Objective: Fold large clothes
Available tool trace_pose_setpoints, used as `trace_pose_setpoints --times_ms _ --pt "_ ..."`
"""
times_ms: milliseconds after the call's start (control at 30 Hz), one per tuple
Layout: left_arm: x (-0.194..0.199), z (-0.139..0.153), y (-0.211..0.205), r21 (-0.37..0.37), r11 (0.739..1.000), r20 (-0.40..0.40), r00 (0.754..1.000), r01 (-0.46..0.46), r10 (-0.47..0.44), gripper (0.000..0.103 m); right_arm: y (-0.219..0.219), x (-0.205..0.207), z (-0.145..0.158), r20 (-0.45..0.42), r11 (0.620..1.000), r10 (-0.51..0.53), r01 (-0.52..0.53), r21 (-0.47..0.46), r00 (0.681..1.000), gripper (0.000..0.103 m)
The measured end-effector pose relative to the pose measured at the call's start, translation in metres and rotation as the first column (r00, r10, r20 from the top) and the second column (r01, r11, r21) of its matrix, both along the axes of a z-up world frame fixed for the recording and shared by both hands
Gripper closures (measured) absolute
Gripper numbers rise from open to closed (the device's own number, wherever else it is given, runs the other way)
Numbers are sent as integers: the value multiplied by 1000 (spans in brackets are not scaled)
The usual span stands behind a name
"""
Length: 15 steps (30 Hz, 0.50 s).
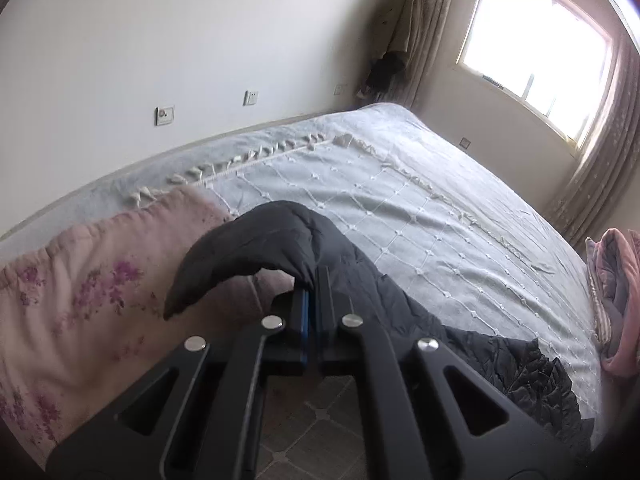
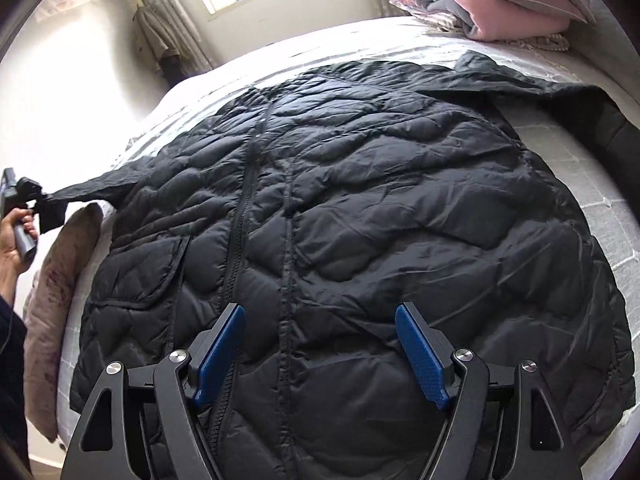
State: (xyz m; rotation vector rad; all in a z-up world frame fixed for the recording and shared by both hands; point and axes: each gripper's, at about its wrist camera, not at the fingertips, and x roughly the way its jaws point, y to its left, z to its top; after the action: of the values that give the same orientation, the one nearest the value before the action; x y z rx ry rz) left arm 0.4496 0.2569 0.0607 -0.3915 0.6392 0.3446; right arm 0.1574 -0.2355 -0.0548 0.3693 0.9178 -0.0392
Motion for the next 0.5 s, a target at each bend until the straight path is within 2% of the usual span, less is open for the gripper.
trace_pose_setpoints --times_ms 100,233,367,500 --pt "-15 25 -25 28 999 85 995 41 -43 100 -11 0 -2 -8 999 -23 23 36 1000 24" --pt "-25 55 -80 105 982 142 975 154 -168 100 -36 -4 0 5 989 -74 72 132 997 24" --pt "-36 71 -141 121 949 197 930 290 -310 100 -71 -10 -4 -6 960 -162 159 231 987 24" --pt "-45 66 -207 117 892 206 868 436 -452 100 -108 -23 -11 -35 893 -295 288 345 955 24"
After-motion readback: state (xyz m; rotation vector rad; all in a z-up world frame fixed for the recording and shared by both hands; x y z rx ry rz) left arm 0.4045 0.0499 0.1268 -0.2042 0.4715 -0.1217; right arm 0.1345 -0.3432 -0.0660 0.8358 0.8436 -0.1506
